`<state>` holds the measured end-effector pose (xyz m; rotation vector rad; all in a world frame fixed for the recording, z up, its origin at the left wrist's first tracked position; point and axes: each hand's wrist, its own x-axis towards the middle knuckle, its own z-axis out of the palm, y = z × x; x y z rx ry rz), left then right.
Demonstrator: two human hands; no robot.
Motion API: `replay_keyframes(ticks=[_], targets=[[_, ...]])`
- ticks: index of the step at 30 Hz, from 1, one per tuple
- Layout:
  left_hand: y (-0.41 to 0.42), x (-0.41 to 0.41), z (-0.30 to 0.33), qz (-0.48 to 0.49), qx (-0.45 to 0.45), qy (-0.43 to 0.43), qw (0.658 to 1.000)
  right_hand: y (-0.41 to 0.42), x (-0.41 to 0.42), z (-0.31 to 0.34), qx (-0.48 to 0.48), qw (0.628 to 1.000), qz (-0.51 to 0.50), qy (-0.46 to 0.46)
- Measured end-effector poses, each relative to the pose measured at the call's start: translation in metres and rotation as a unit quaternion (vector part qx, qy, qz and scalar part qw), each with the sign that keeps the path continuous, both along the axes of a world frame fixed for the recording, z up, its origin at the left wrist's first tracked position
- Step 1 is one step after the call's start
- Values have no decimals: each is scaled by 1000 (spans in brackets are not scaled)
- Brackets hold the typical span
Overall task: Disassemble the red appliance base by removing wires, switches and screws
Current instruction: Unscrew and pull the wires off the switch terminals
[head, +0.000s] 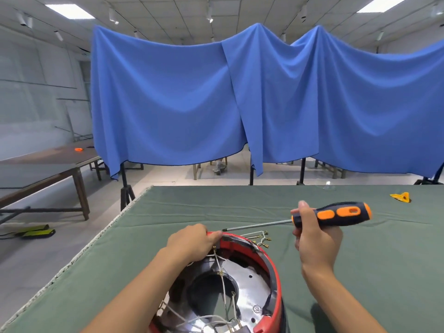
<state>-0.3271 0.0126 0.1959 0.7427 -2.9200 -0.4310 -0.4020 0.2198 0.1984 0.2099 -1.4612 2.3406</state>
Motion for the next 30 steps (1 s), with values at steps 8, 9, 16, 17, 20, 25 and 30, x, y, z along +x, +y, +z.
replay_keyframes(ticks=[8, 9, 16, 17, 20, 25, 30], targets=[[-14, 15, -13, -11, -57, 83, 995, -26, -5, 17, 44, 995, 6, 93], [-15, 14, -13, -14, -58, 89, 994, -27, -6, 16, 50, 994, 10, 101], [-16, 5, -14, -23, -68, 87, 994, -25, -10, 17, 46, 988, 4, 149], [-16, 4, -15, -21, -70, 85, 994, -25, -10, 17, 55, 986, -1, 157], [-13, 4, -14, -19, -84, 83, 993, -24, -5, 16, 93, 980, -19, 175], [-12, 6, -14, -23, -93, 79, 992, -25, 3, 11, 107, 979, -32, 171], [-11, 8, -14, -24, -91, 80, 992, -23, 5, 10, 125, 976, -28, 175]])
